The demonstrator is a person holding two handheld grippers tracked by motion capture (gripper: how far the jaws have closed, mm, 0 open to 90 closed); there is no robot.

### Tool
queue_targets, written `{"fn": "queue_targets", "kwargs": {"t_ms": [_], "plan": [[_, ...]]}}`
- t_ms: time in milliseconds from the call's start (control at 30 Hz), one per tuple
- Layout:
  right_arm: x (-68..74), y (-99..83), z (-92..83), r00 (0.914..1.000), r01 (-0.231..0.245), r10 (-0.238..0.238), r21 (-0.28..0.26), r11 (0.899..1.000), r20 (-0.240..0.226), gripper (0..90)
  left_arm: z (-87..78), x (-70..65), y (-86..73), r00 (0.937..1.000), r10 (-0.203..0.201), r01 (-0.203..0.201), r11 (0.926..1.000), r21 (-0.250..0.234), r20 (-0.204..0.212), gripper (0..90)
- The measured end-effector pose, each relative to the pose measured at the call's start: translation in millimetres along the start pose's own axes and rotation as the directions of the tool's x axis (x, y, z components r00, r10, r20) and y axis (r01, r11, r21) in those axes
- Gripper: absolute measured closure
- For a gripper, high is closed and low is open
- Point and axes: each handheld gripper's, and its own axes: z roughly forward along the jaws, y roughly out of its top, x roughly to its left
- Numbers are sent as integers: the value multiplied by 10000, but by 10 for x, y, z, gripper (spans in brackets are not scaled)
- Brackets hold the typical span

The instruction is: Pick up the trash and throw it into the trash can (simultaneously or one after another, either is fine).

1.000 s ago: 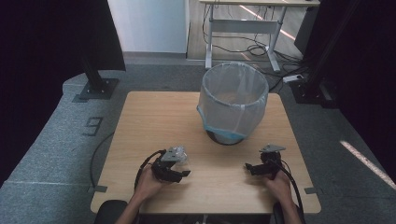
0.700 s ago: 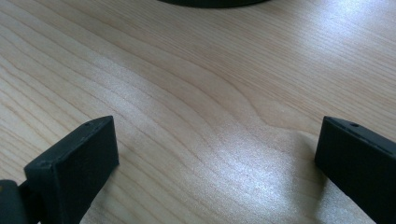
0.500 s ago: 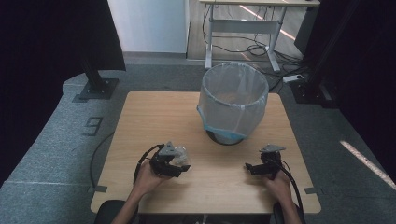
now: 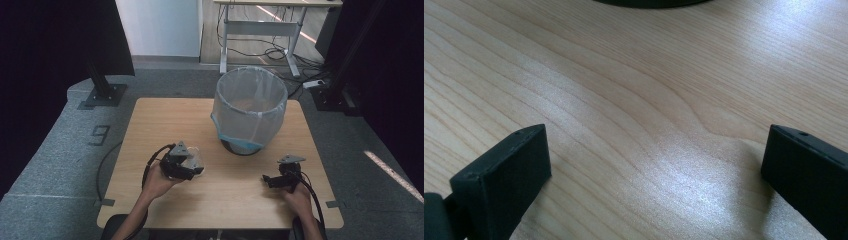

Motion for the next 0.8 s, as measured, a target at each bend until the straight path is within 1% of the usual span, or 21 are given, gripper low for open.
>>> {"fn": "queue_targets", "kwargs": {"t_ms": [33, 133, 167, 233, 267, 333, 400, 667, 800], "plan": [[0, 0, 0, 10000, 0, 0, 0, 10000, 0, 0, 0, 0, 0, 10000, 0, 0, 10000, 0, 0, 337], [0, 0, 0, 10000, 0, 0, -1, 10000, 2, 0, -19, 24, 99, 10000, 78, -78, 10000, -15, -18, 337], [0, 0, 0, 10000, 0, 0, -1, 10000, 2, 0, -19, 24, 99, 10000, 78, -78, 10000, -15, -18, 337], [0, 0, 0, 10000, -2, 2, 1, 10000, 1, 0, -30, 43, 148, 9999, 152, -152, 9999, 12, -32, 337], [0, 0, 0, 10000, -4, 4, 1, 10000, 2, 0, -39, 60, 195, 9999, 145, -145, 9999, -34, -65, 337], [0, 0, 0, 10000, -3, 3, 3, 10000, 1, 0, -44, 69, 219, 9999, 157, -157, 9999, -47, -60, 337], [1, 0, 0, 10000, -11, 11, -2, 10000, -3, 0, -66, 100, 287, 9998, 180, -180, 9998, -70, -99, 337], [1, 0, -1, 10000, -11, 11, 8, 10000, 7, 0, -123, 171, 436, 9999, 98, -99, 9996, -265, -35, 337], [-1, 0, 1, 10000, 4, -4, -3, 10000, 10, 0, -167, 219, 553, 9999, 103, -105, 9994, -333, -49, 337]]}}
